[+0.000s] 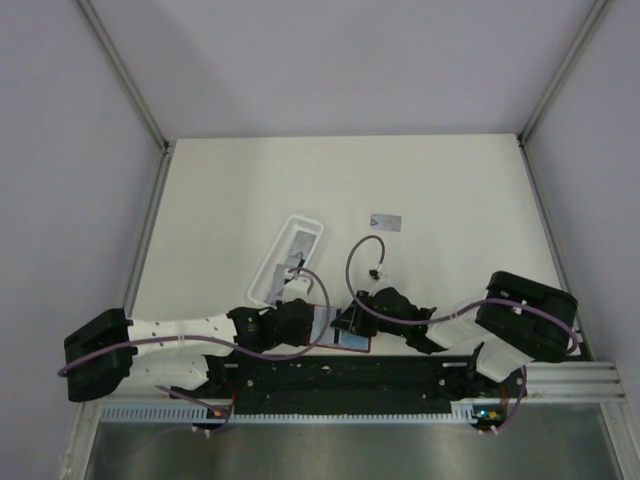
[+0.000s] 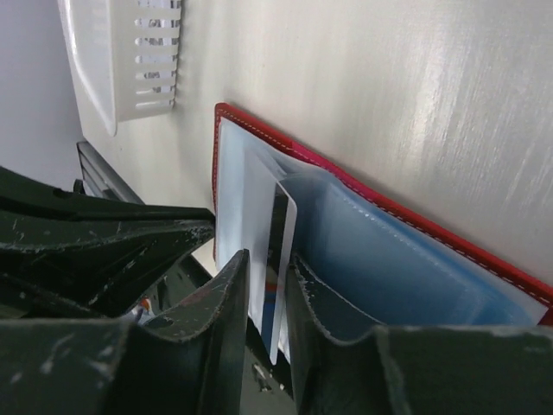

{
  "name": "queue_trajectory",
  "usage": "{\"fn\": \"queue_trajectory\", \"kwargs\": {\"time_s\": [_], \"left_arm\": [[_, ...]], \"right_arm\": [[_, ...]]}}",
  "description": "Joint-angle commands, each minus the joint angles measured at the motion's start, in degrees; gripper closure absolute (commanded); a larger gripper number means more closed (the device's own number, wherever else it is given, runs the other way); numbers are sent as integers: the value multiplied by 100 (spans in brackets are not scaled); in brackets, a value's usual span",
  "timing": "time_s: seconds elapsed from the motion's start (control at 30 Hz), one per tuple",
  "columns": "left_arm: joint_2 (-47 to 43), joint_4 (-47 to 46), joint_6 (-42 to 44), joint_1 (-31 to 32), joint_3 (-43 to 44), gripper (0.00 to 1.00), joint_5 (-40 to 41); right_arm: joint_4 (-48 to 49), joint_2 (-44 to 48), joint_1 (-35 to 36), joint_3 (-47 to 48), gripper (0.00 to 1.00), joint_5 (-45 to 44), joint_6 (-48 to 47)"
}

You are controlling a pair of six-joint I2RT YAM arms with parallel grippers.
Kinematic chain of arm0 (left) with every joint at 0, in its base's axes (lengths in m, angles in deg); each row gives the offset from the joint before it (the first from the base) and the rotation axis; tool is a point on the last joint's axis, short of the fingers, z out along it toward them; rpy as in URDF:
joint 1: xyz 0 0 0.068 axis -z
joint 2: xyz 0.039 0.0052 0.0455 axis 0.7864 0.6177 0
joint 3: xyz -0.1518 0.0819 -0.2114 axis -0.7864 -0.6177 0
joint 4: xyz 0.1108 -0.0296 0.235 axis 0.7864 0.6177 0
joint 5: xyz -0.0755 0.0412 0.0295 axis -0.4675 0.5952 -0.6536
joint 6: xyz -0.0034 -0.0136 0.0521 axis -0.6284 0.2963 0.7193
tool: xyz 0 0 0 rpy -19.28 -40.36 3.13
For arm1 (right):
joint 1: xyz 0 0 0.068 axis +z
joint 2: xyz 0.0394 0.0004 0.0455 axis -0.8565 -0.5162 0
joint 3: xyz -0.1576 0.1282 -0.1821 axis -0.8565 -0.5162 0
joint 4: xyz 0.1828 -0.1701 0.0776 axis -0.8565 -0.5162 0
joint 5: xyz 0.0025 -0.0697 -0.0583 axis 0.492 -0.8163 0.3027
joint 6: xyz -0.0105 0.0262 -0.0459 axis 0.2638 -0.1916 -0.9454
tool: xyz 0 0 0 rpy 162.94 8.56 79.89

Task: Put the credit cards into the card holder
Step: Insert the credit card into the card holder.

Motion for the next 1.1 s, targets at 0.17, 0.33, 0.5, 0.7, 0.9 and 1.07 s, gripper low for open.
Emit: {"fn": "queue_trajectory", "kwargs": {"time_s": [0.17,0.33,0.5,0.7,0.9,1.07], "left_arm": [[6,-211,77,-23,66,100,-22],[15,-334,78,-23,31,100,-118],[-38,-404,121,-23,-13,100,-145],[6,-527,200,-23,-4,100,-215],[146,-685,271,-23,92,100,-277],[261,-738,367,-23,224,100,-347]], "right_arm": [[-2161,898,60,543,67,-192,-700],[-3145,1214,69,834,62,-430,-867],[-3998,1610,69,1027,60,-719,-946],[-4561,1795,60,1194,59,-711,-999],[-5176,2128,69,1308,59,-930,-1060],[-5844,2410,69,1563,58,-1115,-1358]]}}
